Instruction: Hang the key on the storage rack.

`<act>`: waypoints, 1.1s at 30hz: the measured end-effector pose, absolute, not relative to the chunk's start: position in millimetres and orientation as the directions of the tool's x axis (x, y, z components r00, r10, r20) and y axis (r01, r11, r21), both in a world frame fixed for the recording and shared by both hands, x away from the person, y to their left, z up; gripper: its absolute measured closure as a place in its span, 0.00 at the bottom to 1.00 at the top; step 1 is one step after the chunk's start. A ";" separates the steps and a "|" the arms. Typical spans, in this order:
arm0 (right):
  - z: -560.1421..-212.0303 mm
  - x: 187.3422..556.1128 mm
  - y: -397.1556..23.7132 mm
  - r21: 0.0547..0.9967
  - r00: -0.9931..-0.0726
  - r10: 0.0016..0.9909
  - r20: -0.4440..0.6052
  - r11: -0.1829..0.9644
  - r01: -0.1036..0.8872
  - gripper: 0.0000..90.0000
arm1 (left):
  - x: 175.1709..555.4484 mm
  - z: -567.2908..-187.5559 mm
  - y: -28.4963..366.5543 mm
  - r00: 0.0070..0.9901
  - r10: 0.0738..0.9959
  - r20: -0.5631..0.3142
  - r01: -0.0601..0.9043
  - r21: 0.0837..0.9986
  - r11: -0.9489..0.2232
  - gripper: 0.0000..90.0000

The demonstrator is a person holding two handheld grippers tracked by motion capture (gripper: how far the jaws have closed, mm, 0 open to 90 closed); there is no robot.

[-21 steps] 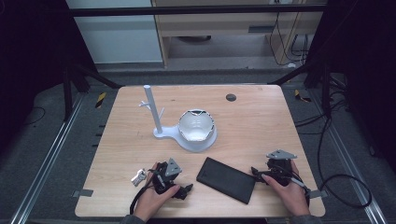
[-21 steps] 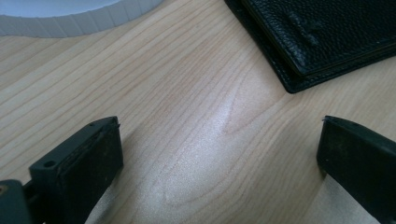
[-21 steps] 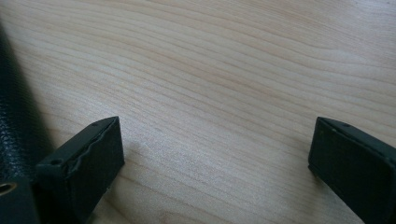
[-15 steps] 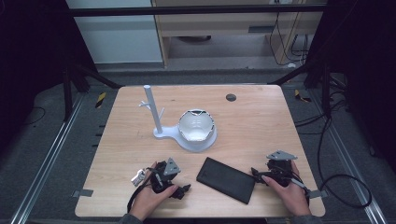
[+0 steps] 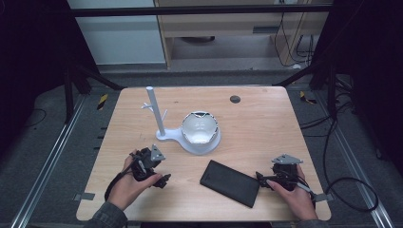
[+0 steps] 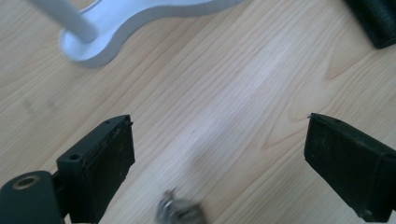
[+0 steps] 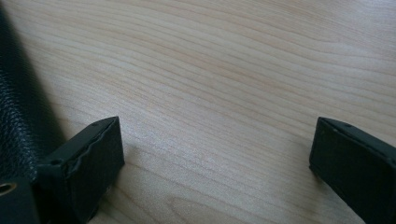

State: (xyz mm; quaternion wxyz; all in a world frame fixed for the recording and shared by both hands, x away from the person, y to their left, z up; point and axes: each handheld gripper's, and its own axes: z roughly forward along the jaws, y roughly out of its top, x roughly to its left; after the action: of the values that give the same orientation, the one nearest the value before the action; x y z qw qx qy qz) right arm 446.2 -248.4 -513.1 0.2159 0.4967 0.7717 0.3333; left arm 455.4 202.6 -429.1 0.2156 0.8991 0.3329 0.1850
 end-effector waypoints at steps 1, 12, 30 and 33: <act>-513.0 446.1 -248.3 0.729 -0.412 0.911 0.000 0.282 0.623 0.04 | 455.8 -427.0 207.6 0.706 0.686 0.177 0.532 0.507 -0.678 0.09; -513.1 445.3 -248.5 0.730 -0.412 0.911 0.000 0.282 0.623 0.04 | 454.2 -421.2 249.9 0.651 0.741 0.164 0.592 0.502 -0.631 0.08; -513.1 445.0 -248.6 0.730 -0.411 0.911 -0.001 0.282 0.623 0.04 | 445.1 -426.3 278.6 0.625 0.767 0.144 0.649 0.450 -0.613 0.28; -513.1 445.1 -248.6 0.730 -0.412 0.911 -0.001 0.283 0.622 0.04 | 443.5 -428.7 277.0 0.634 0.762 0.132 0.655 0.433 -0.620 0.35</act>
State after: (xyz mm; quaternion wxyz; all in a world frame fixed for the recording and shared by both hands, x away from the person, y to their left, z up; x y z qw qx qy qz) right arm 445.1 -248.6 -513.1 0.2162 0.4972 0.7711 0.3339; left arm 443.5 277.0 -428.7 0.1749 0.8867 0.3996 0.1533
